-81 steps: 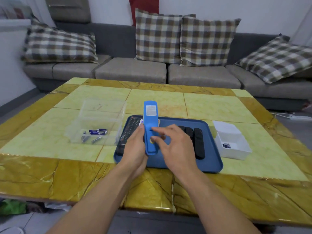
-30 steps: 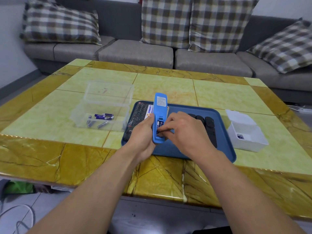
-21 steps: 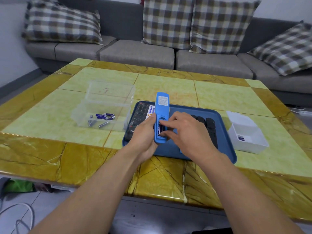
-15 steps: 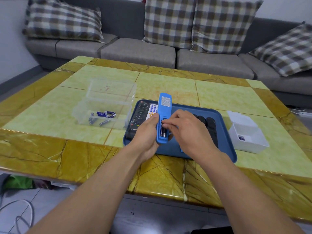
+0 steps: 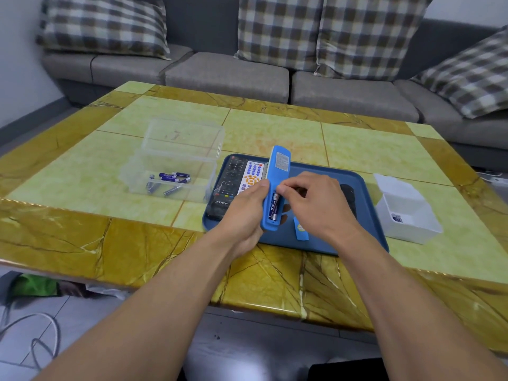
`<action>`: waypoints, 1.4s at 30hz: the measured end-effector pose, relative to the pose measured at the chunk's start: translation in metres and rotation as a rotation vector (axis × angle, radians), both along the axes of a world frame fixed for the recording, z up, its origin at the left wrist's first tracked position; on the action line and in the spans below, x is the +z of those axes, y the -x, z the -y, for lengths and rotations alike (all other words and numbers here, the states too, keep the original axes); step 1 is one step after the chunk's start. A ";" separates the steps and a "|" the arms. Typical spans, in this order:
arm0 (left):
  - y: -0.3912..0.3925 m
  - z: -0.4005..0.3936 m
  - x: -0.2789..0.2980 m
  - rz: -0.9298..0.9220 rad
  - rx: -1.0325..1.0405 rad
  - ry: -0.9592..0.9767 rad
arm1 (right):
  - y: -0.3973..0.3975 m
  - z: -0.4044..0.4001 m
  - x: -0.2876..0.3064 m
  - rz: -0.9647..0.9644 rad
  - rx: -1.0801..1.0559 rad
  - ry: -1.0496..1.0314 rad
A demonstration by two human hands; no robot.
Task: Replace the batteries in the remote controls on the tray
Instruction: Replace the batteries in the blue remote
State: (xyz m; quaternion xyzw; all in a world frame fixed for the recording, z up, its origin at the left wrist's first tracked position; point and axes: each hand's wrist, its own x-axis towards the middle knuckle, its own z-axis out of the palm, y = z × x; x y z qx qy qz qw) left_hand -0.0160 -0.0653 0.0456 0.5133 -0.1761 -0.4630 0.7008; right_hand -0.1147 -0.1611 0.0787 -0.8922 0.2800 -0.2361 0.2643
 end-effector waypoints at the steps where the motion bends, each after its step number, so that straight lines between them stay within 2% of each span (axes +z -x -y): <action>1: 0.000 0.000 0.000 0.001 0.003 -0.002 | 0.000 0.000 0.000 0.005 -0.003 -0.008; 7: 0.000 0.005 -0.001 -0.042 0.032 0.010 | 0.002 -0.007 -0.003 0.140 -0.006 -0.198; 12: 0.001 0.005 0.002 -0.048 0.043 0.006 | 0.002 -0.011 -0.004 0.166 0.014 -0.375; 14: -0.001 0.005 0.002 -0.029 0.056 -0.001 | 0.003 -0.008 0.002 0.296 -0.023 -0.447; 16: -0.003 0.006 0.002 -0.007 0.067 -0.020 | 0.006 -0.002 0.009 0.464 -0.033 -0.621; 18: -0.005 0.006 0.001 -0.004 0.067 -0.028 | 0.009 0.002 0.011 0.488 -0.018 -0.758; 19: -0.004 0.006 0.001 -0.004 0.070 -0.036 | 0.012 0.003 0.009 0.416 -0.024 -0.720; 22: -0.003 0.005 0.001 -0.009 0.063 -0.037 | 0.017 0.005 0.002 0.084 -0.016 -0.340; 27: -0.002 0.005 0.003 -0.077 0.074 -0.008 | 0.016 0.006 -0.004 -0.096 0.014 0.036; 32: -0.002 0.006 0.003 -0.133 0.075 0.009 | 0.017 0.006 -0.002 -0.148 -0.004 0.147; 42: -0.002 0.005 0.006 -0.051 0.003 -0.058 | 0.015 0.000 0.005 -0.336 0.168 0.288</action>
